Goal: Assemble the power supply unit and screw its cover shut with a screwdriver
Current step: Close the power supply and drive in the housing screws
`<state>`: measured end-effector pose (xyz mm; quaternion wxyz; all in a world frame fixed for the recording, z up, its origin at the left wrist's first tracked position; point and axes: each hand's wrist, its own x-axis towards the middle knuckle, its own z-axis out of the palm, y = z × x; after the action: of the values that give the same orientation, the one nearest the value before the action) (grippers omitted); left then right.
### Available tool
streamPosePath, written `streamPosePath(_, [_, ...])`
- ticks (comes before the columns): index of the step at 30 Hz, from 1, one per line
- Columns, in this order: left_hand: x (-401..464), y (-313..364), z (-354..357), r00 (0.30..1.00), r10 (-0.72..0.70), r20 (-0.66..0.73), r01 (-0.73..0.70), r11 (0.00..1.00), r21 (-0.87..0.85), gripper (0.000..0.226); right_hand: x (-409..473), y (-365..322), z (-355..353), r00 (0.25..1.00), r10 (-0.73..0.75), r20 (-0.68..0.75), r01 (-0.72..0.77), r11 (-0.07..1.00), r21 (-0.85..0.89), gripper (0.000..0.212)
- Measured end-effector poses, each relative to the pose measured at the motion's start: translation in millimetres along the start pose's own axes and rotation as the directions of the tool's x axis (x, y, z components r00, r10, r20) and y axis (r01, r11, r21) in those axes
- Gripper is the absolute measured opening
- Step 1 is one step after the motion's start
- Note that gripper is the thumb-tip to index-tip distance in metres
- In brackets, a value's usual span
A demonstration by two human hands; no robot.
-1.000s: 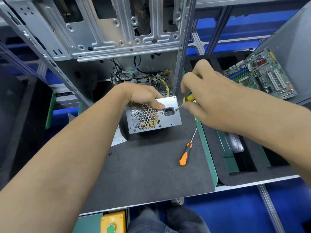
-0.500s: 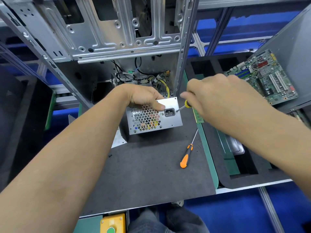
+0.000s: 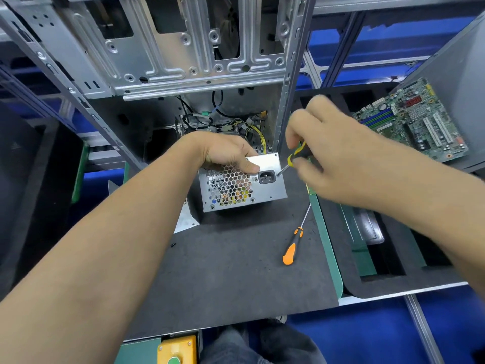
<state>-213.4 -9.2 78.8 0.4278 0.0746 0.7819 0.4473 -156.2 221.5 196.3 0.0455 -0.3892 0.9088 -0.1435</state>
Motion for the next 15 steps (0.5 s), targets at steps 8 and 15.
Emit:
streamPosePath(8, [-5,2,8,0.999,0.035,-0.031,-0.038,0.992,-0.122,0.027,13,26,-7,0.982,0.124,-0.143,-0.128,0.992,-0.014,0.029])
streamPosePath(15, [-9,-3,35,0.994,-0.051,-0.095,0.003,0.894,-0.448,0.027,18,33,-14,0.990,0.121,-0.076,-0.111,0.986,0.125,0.021])
